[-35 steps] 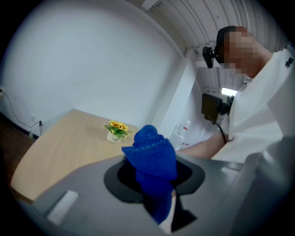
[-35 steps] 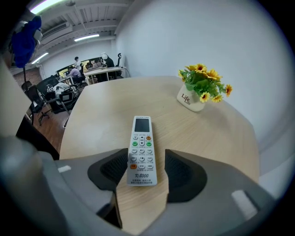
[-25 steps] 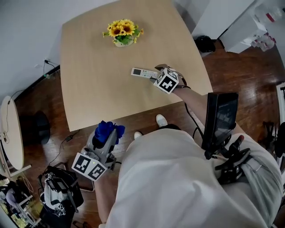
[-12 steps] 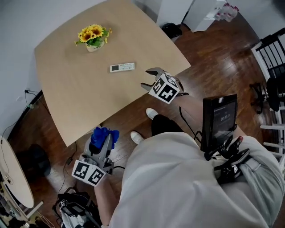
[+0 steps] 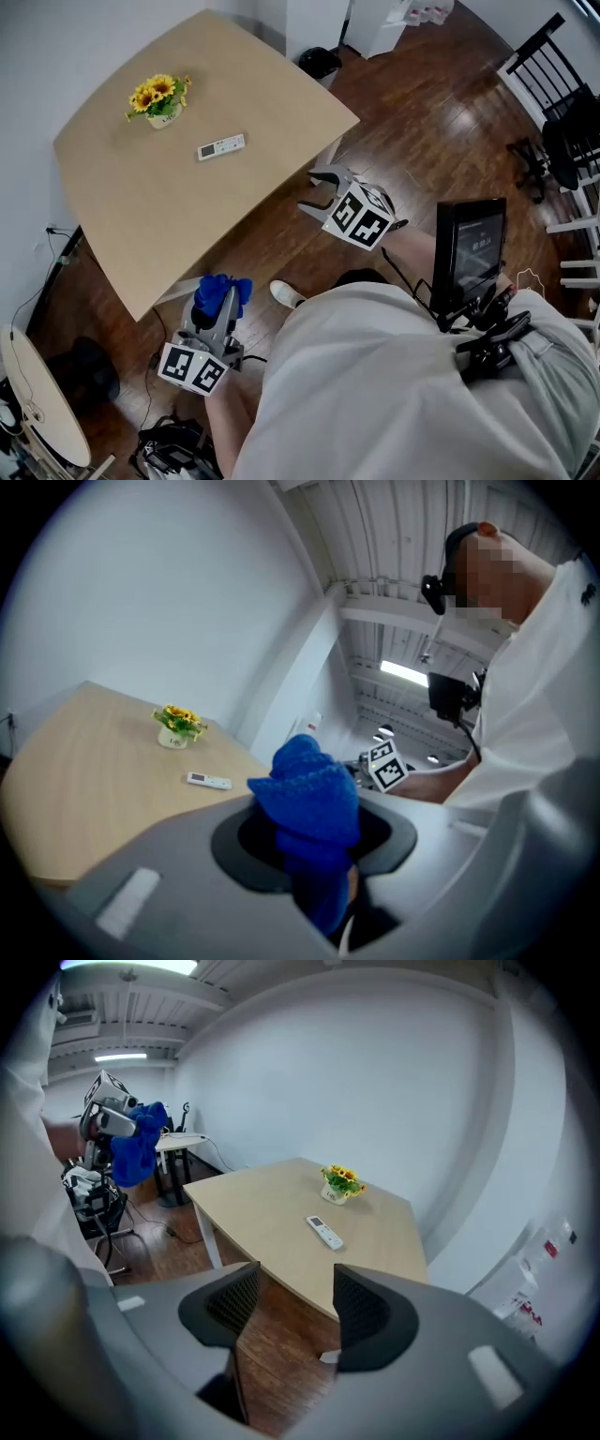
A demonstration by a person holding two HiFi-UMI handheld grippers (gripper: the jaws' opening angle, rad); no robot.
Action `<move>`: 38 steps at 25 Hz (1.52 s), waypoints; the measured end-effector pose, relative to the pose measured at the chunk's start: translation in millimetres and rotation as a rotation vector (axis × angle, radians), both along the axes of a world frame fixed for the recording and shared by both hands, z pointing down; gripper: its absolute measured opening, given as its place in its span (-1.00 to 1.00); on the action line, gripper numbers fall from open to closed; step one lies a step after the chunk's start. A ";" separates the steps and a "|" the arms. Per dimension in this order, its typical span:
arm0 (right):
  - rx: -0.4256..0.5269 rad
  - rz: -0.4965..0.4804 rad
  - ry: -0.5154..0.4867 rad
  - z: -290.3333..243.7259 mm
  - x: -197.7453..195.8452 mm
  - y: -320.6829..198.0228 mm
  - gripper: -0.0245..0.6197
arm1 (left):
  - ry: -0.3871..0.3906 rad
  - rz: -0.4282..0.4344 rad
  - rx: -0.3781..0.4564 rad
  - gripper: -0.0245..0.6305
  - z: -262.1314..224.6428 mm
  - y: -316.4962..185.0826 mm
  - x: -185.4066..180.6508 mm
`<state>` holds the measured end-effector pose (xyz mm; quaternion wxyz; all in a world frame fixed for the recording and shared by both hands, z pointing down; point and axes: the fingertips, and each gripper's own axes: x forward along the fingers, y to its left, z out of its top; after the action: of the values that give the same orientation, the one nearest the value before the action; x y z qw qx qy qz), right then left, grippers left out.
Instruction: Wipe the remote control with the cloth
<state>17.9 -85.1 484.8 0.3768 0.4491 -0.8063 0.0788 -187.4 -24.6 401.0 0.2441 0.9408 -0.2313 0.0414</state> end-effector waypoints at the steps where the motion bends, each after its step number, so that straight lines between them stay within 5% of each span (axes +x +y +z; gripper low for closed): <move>1: 0.008 -0.003 -0.009 -3.5 2.8 9.4 -0.16 | -0.003 0.004 0.006 -0.48 -1.9 7.8 6.2; 16: 0.057 -0.104 -0.090 -7.2 101.4 187.7 -0.16 | -0.065 -0.098 0.006 -0.48 -11.6 177.2 141.0; 22: 0.048 -0.119 -0.092 4.2 108.7 236.7 -0.16 | -0.142 -0.078 -0.034 -0.48 -3.4 224.1 147.1; 29: 0.097 -0.082 -0.087 -26.8 90.4 276.2 -0.16 | -0.107 0.005 0.031 -0.48 -26.5 241.9 148.0; 38: 0.127 -0.069 -0.069 -70.2 35.3 318.9 -0.16 | -0.057 0.050 0.033 -0.48 -31.6 272.0 86.6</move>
<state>53.2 233.7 414.6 0.3222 0.4413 -0.8370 0.0298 -100.7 247.5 369.5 0.2210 0.9486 -0.2154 0.0703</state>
